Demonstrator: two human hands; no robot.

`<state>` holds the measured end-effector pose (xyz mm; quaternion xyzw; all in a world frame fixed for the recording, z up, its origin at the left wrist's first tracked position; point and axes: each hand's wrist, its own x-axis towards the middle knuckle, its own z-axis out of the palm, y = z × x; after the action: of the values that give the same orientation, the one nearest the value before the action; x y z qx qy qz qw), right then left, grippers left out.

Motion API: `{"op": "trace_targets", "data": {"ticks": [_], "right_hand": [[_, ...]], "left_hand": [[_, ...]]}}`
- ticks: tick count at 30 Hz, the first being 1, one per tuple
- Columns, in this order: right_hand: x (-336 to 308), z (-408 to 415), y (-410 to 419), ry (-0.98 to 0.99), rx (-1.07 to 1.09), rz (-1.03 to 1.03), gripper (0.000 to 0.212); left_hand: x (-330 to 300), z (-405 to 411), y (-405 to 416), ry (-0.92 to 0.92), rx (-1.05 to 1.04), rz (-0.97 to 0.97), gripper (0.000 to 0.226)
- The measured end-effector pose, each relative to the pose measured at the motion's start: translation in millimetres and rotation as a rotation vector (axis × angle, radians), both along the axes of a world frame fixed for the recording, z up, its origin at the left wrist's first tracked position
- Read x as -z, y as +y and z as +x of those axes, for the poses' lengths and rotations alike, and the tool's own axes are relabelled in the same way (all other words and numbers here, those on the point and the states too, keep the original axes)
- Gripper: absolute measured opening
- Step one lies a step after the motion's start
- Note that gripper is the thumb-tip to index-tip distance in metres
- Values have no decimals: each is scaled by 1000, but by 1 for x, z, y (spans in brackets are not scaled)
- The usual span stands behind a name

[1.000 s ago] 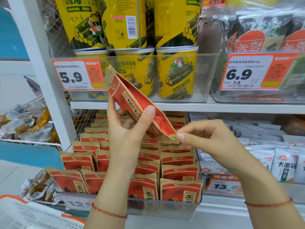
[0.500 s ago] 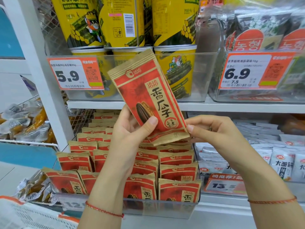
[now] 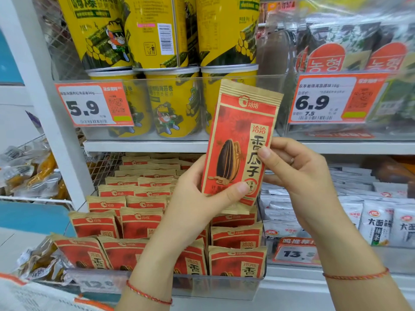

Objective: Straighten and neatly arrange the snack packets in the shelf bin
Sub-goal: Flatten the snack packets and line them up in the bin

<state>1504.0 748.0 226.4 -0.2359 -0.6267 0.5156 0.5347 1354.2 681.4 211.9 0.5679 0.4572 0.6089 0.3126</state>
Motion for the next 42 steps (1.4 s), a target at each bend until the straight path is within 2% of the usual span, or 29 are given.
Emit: {"op": "trace_targets", "data": {"ticks": [4, 6, 8, 10, 12, 13, 15, 18, 22, 29, 31, 34, 37, 42], "right_hand": [[-1, -1, 1, 34, 60, 39, 26], [-2, 0, 2, 29, 93, 88, 38], [-2, 1, 2, 24, 94, 108, 56], [0, 0, 1, 9, 91, 86, 85], [1, -4, 0, -19, 91, 48, 113], [2, -6, -1, -26, 86, 38, 118], [3, -9, -1, -22, 76, 18, 115], [5, -10, 0, 0, 55, -15, 98], [5, -10, 0, 17, 32, -19, 93], [4, -9, 0, 214, 23, -40, 89], [3, -10, -3, 266, 68, -10, 94], [0, -9, -5, 341, 162, 58, 100], [0, -6, -5, 395, 212, 93, 82], [2, -3, -2, 452, 246, 71, 65]], "left_hand": [[1, 5, 0, 82, -156, 69, 38], [2, 2, -2, 224, -271, 128, 39], [5, -6, -3, 428, -405, 209, 43], [8, -12, -1, 592, -538, 280, 44], [11, -15, 1, 687, -638, 341, 42], [13, -17, 1, 717, -661, 357, 40], [16, -18, 1, 760, -675, 359, 39], [17, -21, 1, 799, -685, 353, 39], [18, -21, 2, 772, -689, 368, 41], [13, -16, 0, 526, -544, 276, 67], [11, -18, -3, 432, -477, 245, 63], [9, -22, -9, 302, -363, 229, 46], [6, -25, -10, 244, -315, 217, 28], [5, -27, -11, 222, -233, 189, 29]]}}
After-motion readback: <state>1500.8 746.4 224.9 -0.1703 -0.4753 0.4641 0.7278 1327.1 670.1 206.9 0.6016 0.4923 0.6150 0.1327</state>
